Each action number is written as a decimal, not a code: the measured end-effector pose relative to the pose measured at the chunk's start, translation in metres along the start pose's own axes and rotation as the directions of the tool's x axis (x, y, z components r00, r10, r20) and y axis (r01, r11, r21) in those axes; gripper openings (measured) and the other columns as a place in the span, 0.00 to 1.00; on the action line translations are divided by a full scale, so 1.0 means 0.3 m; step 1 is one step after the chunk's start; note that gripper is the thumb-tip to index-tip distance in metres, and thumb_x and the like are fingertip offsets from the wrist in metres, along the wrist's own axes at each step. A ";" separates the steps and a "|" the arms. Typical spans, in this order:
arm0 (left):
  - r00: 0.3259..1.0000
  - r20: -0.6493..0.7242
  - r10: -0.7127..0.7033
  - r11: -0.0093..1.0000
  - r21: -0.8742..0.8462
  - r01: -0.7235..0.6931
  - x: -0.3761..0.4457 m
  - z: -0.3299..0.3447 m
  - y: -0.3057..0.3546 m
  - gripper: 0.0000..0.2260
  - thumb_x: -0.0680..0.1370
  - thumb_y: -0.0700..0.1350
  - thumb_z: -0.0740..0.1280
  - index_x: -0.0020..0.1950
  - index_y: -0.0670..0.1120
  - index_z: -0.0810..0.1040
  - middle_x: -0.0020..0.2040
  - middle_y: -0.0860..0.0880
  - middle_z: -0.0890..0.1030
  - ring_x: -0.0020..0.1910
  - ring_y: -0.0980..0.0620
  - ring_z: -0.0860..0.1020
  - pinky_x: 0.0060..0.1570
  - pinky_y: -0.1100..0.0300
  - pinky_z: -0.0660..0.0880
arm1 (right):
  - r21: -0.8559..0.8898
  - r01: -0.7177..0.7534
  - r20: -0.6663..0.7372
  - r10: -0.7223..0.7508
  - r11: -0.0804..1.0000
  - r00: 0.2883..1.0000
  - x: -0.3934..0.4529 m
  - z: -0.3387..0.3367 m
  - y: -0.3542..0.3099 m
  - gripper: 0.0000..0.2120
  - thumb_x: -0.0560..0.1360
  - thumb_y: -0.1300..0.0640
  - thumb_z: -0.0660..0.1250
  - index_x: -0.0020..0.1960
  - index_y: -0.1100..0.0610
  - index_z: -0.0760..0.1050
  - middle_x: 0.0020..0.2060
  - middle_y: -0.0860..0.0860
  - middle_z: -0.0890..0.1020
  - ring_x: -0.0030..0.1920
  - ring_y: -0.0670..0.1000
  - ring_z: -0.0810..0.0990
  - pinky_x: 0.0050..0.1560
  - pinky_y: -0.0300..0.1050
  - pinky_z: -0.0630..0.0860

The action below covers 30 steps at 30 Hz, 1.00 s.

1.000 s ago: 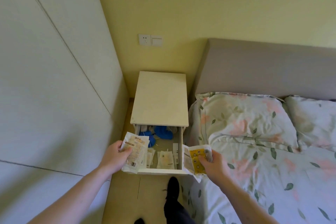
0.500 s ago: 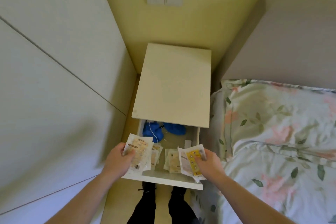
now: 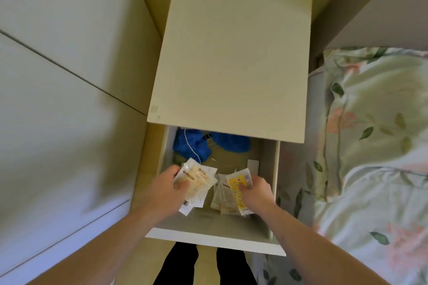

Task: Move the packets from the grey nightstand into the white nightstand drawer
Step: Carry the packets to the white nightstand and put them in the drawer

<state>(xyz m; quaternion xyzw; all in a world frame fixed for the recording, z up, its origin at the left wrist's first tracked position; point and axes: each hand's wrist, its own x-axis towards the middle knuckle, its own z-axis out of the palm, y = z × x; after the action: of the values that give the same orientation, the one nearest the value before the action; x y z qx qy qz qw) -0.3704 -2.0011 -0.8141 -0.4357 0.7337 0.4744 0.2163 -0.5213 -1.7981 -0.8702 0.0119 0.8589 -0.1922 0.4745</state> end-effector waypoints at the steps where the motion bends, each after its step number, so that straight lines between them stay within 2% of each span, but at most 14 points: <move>1: 1.000 0.002 -0.004 1.000 -0.001 0.004 0.019 0.012 -0.007 0.06 0.83 0.48 0.65 0.58 0.58 0.73 0.58 0.57 0.80 0.52 0.54 0.81 0.38 0.63 0.82 | -0.008 -0.014 -0.001 0.014 1.000 1.000 0.016 0.017 0.014 0.10 0.82 0.54 0.64 0.61 0.53 0.78 0.50 0.51 0.83 0.48 0.51 0.82 0.40 0.43 0.81; 4: 1.000 -0.004 -0.010 0.999 0.034 0.010 0.061 0.040 -0.023 0.06 0.83 0.48 0.65 0.59 0.56 0.73 0.60 0.56 0.80 0.52 0.54 0.81 0.40 0.59 0.84 | -0.062 -0.035 -0.027 0.033 0.997 0.999 0.034 0.052 0.051 0.10 0.81 0.57 0.63 0.59 0.54 0.81 0.45 0.50 0.83 0.46 0.53 0.82 0.47 0.49 0.83; 7: 0.999 -0.014 -0.045 0.998 0.049 0.045 0.081 0.055 -0.031 0.06 0.83 0.47 0.65 0.60 0.55 0.73 0.61 0.53 0.80 0.54 0.51 0.82 0.39 0.58 0.84 | -0.133 -0.011 -0.062 0.003 0.991 0.998 0.003 0.062 0.064 0.10 0.78 0.61 0.66 0.58 0.55 0.80 0.41 0.49 0.81 0.43 0.53 0.80 0.43 0.46 0.79; 9: 0.997 -0.013 -0.073 0.993 0.094 0.074 0.086 0.067 -0.028 0.07 0.84 0.47 0.64 0.61 0.53 0.71 0.63 0.52 0.79 0.57 0.49 0.82 0.35 0.62 0.82 | -0.146 0.037 -0.079 -0.049 0.989 0.996 -0.034 0.070 0.068 0.14 0.78 0.62 0.65 0.62 0.52 0.79 0.47 0.50 0.83 0.48 0.53 0.81 0.44 0.44 0.77; 11: 0.996 -0.011 -0.091 0.983 0.157 0.091 0.085 0.080 -0.024 0.06 0.84 0.46 0.62 0.60 0.52 0.70 0.64 0.50 0.79 0.58 0.47 0.81 0.31 0.67 0.77 | -0.146 0.097 -0.083 -0.110 0.985 0.990 -0.070 0.066 0.079 0.15 0.79 0.61 0.65 0.65 0.51 0.78 0.57 0.50 0.81 0.56 0.52 0.79 0.52 0.46 0.78; 13: 0.994 -0.022 -0.110 0.964 0.240 0.112 0.084 0.091 -0.022 0.05 0.85 0.46 0.61 0.60 0.51 0.69 0.63 0.49 0.79 0.57 0.47 0.81 0.29 0.68 0.73 | -0.106 0.112 -0.078 -0.121 0.988 0.990 -0.103 0.050 0.082 0.12 0.81 0.59 0.64 0.63 0.51 0.78 0.57 0.48 0.79 0.60 0.51 0.77 0.59 0.46 0.77; 14: 0.992 -0.040 -0.123 0.954 0.269 0.130 0.085 0.096 -0.024 0.06 0.84 0.46 0.62 0.61 0.51 0.69 0.63 0.49 0.79 0.56 0.47 0.82 0.29 0.68 0.72 | -0.051 0.098 -0.070 -0.101 0.994 0.992 -0.115 0.042 0.085 0.11 0.81 0.58 0.64 0.61 0.50 0.78 0.54 0.46 0.80 0.58 0.50 0.79 0.57 0.46 0.78; 16: 0.987 -0.082 -0.142 0.935 0.315 0.160 0.094 0.109 -0.030 0.09 0.83 0.46 0.64 0.62 0.50 0.69 0.62 0.48 0.80 0.54 0.48 0.82 0.31 0.66 0.71 | 0.059 0.059 -0.050 -0.056 0.997 0.997 -0.130 0.033 0.094 0.09 0.82 0.58 0.64 0.59 0.47 0.77 0.48 0.42 0.81 0.51 0.46 0.81 0.48 0.42 0.81; 18: 0.986 -0.115 -0.122 0.913 0.377 0.157 0.109 0.123 -0.042 0.12 0.82 0.46 0.66 0.63 0.50 0.70 0.62 0.48 0.81 0.55 0.47 0.82 0.31 0.65 0.69 | 0.106 0.037 -0.035 -0.034 0.994 0.999 -0.130 0.034 0.102 0.09 0.82 0.57 0.65 0.61 0.48 0.76 0.47 0.42 0.82 0.48 0.42 0.80 0.40 0.35 0.77; 22: 0.988 -0.143 -0.059 0.888 0.445 0.117 0.141 0.152 -0.088 0.16 0.79 0.48 0.71 0.64 0.49 0.71 0.61 0.49 0.81 0.57 0.47 0.83 0.39 0.61 0.77 | 0.111 0.007 -0.021 -0.004 0.994 1.000 -0.103 0.053 0.106 0.14 0.82 0.58 0.64 0.68 0.50 0.74 0.52 0.45 0.82 0.51 0.47 0.80 0.42 0.36 0.76; 27: 0.995 -0.102 -0.001 0.813 0.579 0.060 0.147 0.185 -0.155 0.14 0.80 0.48 0.69 0.64 0.48 0.72 0.54 0.50 0.82 0.50 0.50 0.83 0.45 0.57 0.83 | 0.084 -0.025 0.009 0.024 0.996 1.000 -0.057 0.087 0.073 0.19 0.83 0.62 0.62 0.72 0.51 0.70 0.57 0.50 0.80 0.51 0.49 0.78 0.34 0.32 0.74; 30: 0.993 -0.116 0.018 0.815 0.578 0.052 0.144 0.188 -0.180 0.15 0.80 0.47 0.69 0.65 0.49 0.70 0.53 0.51 0.83 0.47 0.52 0.84 0.44 0.57 0.84 | 0.012 -0.044 0.010 0.044 0.999 0.999 -0.027 0.105 0.058 0.23 0.80 0.66 0.62 0.74 0.51 0.70 0.56 0.51 0.80 0.50 0.50 0.78 0.39 0.37 0.79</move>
<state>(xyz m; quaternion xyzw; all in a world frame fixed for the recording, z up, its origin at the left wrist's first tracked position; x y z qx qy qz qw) -0.3530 -1.9793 -0.8989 -0.3825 0.8506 0.2005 0.3000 -0.4877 -1.7915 -0.8840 0.0327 0.8550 -0.1868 0.4827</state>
